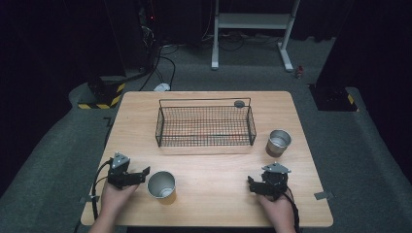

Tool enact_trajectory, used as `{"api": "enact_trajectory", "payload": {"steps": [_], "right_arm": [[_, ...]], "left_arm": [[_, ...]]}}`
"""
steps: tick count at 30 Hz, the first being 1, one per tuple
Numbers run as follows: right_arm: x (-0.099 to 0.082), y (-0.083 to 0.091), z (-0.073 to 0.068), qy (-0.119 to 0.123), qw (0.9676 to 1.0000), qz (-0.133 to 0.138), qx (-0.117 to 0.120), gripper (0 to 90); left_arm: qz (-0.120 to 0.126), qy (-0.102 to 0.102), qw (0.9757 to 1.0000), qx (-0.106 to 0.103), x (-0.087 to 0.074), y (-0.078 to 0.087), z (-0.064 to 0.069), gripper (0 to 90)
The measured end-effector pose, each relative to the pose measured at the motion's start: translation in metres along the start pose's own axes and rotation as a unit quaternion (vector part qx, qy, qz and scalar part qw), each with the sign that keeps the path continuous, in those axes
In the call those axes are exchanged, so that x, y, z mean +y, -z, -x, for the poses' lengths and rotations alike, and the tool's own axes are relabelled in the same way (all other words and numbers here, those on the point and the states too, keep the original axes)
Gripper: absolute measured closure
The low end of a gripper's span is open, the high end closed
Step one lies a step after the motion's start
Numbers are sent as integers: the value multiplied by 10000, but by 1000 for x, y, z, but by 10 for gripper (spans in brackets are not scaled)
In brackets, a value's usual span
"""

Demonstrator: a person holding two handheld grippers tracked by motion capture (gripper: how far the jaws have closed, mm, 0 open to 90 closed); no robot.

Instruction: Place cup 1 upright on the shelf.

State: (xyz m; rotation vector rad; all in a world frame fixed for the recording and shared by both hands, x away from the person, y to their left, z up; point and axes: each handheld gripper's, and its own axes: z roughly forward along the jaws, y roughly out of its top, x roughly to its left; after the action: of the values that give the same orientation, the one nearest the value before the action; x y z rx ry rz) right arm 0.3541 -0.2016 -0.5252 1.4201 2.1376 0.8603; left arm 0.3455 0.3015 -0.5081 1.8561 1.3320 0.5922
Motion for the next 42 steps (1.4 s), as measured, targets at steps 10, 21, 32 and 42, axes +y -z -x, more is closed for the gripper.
{"api": "enact_trajectory", "payload": {"steps": [10,21,32,42], "right_arm": [[0,0,0,-2,10000,-1,-1,97],[0,0,0,4,10000,0,-3,98],[0,0,0,4,10000,0,-3,98],[0,0,0,-17,10000,-6,7,97]], "left_arm": [[284,-127,9995,18,10,22,3,15],[511,-254,9984,6,19,36,10,1],[752,-387,9963,-119,34,50,25,1],[824,-410,9946,-478,38,57,42,1]]}}
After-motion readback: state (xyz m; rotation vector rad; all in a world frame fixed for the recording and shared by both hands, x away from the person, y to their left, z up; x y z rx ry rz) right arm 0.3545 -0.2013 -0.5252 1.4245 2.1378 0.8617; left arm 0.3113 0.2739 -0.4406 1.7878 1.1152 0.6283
